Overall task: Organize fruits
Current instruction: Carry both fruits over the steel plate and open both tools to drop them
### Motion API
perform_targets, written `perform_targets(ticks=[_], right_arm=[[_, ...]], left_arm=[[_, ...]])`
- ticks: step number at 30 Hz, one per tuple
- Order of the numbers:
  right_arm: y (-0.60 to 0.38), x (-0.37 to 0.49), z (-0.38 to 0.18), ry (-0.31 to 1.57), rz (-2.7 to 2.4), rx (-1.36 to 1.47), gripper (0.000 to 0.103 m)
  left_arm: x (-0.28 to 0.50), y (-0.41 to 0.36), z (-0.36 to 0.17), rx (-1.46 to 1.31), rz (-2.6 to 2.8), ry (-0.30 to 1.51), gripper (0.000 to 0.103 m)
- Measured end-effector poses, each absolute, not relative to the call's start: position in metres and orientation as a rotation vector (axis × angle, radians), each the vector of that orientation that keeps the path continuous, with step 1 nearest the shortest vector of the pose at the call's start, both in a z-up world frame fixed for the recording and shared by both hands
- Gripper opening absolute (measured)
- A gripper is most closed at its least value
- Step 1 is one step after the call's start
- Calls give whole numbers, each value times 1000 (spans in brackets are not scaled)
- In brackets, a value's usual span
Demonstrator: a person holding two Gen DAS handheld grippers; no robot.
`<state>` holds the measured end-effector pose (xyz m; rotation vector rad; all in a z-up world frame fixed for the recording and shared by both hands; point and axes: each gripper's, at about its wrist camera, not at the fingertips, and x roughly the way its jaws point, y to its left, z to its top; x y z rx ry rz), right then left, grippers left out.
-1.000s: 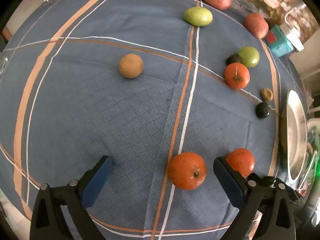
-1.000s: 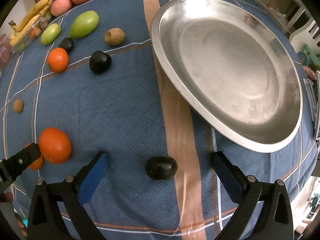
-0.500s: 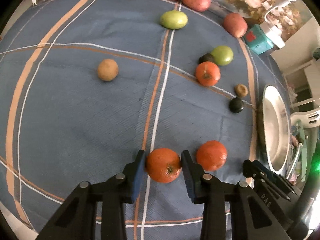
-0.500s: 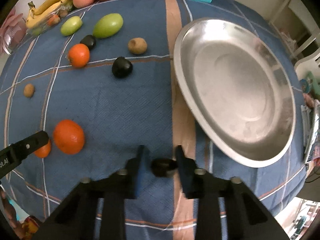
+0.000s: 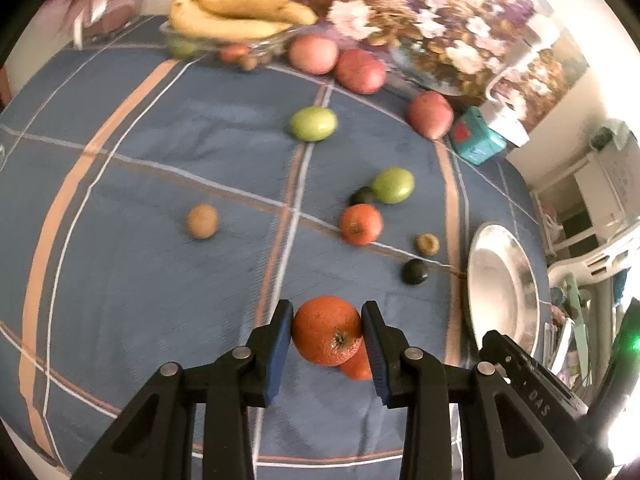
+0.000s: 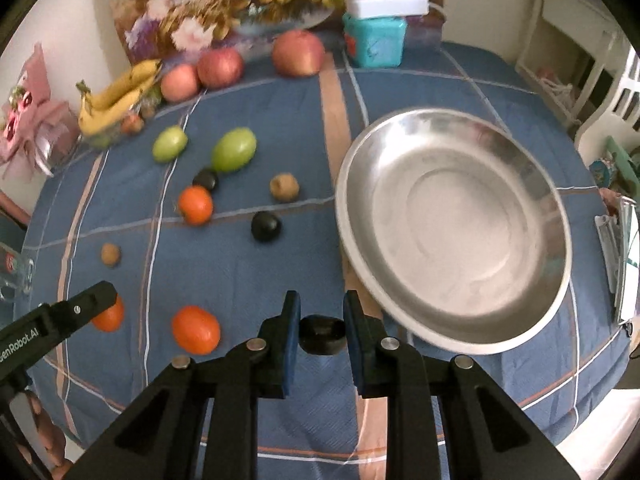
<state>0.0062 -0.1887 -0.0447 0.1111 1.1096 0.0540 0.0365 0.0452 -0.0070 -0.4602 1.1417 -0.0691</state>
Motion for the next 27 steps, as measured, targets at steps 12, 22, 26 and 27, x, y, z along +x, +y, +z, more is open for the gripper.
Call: perform_targets(ticks=[12,22,26,27], right_arm=[[-275,31,-31,1045,-252,228,23],[-311,40,-27,1000,-373,235,23],[-319,41,-25,973,-414,208,23],[-322,41,-24,965,-418,214,24]], left_arm=[[77,-72,11,-315,-308,1092,38],[116,-145,5,-223,-406,1090,40],[122,-147,4,-227,-428,1109,74],[122,-146,3,-235,-436,1110,74]])
